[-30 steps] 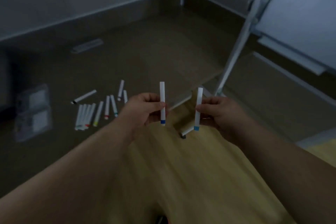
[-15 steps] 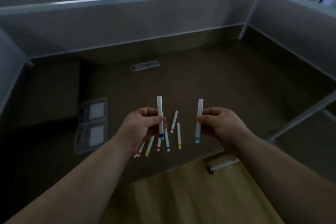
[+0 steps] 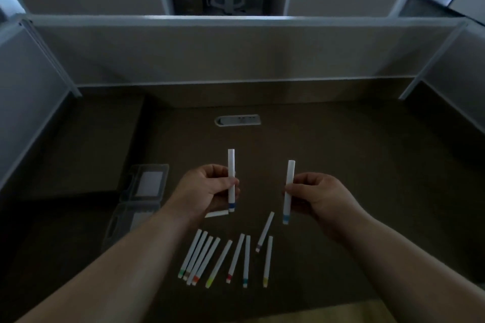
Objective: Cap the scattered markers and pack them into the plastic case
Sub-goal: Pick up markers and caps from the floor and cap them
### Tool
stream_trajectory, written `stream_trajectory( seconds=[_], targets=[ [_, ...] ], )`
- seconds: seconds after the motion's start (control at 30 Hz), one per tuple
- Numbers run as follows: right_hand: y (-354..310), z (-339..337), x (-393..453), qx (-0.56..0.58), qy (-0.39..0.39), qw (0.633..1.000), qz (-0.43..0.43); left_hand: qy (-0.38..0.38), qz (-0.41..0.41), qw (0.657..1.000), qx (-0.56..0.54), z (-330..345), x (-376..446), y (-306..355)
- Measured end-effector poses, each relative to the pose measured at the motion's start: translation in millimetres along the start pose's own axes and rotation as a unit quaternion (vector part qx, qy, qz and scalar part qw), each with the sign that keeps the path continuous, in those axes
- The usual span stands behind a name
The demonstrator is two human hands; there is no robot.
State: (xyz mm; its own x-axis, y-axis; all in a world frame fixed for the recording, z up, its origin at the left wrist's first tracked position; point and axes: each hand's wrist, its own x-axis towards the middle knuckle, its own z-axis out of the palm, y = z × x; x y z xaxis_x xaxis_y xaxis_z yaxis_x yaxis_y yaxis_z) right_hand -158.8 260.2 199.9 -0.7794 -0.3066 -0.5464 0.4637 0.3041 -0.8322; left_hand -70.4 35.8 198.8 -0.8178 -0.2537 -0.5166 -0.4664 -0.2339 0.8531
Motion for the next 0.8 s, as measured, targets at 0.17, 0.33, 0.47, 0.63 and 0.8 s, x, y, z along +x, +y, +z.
stream_trajectory(
  seconds=[0.17,0.33,0.47,0.63,0.8],
  targets=[
    [-18,7,46,-0.040,-0.018,0.999,0.003,0.017,0.002,1.000,-0.005,-5,37,1],
    [-28,37,77,-0.067,-0.026,0.997,0.008,0.013,-0.014,1.000,0.024,-33,65,4],
    [-28,66,96,-0.055,-0.016,0.998,0.005,0.003,-0.032,0.999,0.025,-64,85,10],
    [-19,99,111,-0.022,0.000,0.999,0.029,0.005,-0.038,0.999,0.020,-93,100,7],
    [8,116,132,0.011,0.008,0.997,0.070,0.011,-0.073,0.997,0.035,-103,119,-18]
  ],
)
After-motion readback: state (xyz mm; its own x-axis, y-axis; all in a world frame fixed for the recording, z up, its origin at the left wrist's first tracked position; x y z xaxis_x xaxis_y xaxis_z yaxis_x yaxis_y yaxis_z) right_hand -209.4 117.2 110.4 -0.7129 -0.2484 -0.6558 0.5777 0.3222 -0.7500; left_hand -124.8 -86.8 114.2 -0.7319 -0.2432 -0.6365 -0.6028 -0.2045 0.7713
